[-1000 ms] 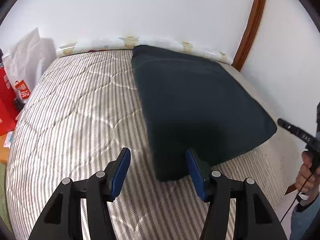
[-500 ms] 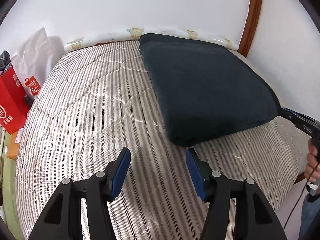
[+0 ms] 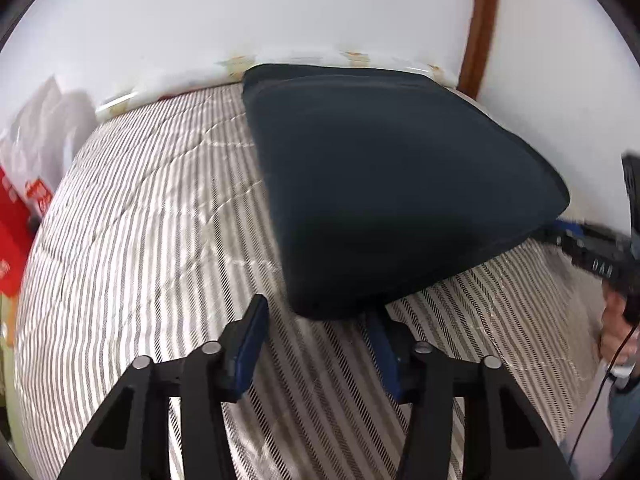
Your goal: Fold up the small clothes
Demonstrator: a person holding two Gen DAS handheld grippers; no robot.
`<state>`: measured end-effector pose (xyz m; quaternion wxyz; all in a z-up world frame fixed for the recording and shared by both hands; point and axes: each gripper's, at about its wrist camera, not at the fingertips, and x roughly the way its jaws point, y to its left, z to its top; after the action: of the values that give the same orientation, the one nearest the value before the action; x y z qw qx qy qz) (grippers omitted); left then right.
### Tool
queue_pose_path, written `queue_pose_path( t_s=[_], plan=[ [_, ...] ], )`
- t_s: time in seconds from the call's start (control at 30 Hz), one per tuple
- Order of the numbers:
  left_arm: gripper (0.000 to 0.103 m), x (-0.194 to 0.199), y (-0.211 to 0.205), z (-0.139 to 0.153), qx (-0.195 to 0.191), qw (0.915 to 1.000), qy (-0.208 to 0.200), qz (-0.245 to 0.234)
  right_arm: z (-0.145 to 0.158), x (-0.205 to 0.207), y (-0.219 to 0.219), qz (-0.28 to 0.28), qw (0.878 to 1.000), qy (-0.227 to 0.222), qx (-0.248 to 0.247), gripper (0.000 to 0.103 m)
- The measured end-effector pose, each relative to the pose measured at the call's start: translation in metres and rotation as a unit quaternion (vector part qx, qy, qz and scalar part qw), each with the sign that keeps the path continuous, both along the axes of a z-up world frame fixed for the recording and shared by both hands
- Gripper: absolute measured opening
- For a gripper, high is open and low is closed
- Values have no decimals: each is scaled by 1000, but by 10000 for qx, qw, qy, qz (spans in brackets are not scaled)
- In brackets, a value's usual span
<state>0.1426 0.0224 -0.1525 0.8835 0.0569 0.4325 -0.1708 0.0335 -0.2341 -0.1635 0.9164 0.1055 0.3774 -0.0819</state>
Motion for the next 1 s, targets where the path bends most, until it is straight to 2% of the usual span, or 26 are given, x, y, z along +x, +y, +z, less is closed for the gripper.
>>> queue_pose_path(
  t_s=[0.07, 0.2, 0.3, 0.5, 0.67, 0.8, 1.0],
  plan=[
    [33, 2, -7, 0, 12, 9999, -66, -117, 3, 8, -1, 58, 10000, -46, -1, 32],
    [31, 10, -13, 3, 109, 9997, -196, -132, 5, 21, -5, 210, 9997, -54, 61, 27],
    [31, 25, -12, 2, -32, 9999, -88, -89, 6, 31, -7, 238, 9997, -59, -4, 27],
    [31, 50, -10, 2, -269, 9994, 167, 108, 6, 58, -24, 121, 9995, -101, 255, 27],
    [28, 41, -6, 2, -260, 9994, 205, 52, 12, 45, -19, 231, 9994, -144, 205, 24],
    [28, 30, -3, 5, -321, 9993, 167, 11, 22, 31, -21, 266, 9979, -394, 443, 27],
    [29, 36, 1, 5, -469, 9983, 313, 110, 18, 42, -27, 122, 9965, -445, 692, 28]
  ],
)
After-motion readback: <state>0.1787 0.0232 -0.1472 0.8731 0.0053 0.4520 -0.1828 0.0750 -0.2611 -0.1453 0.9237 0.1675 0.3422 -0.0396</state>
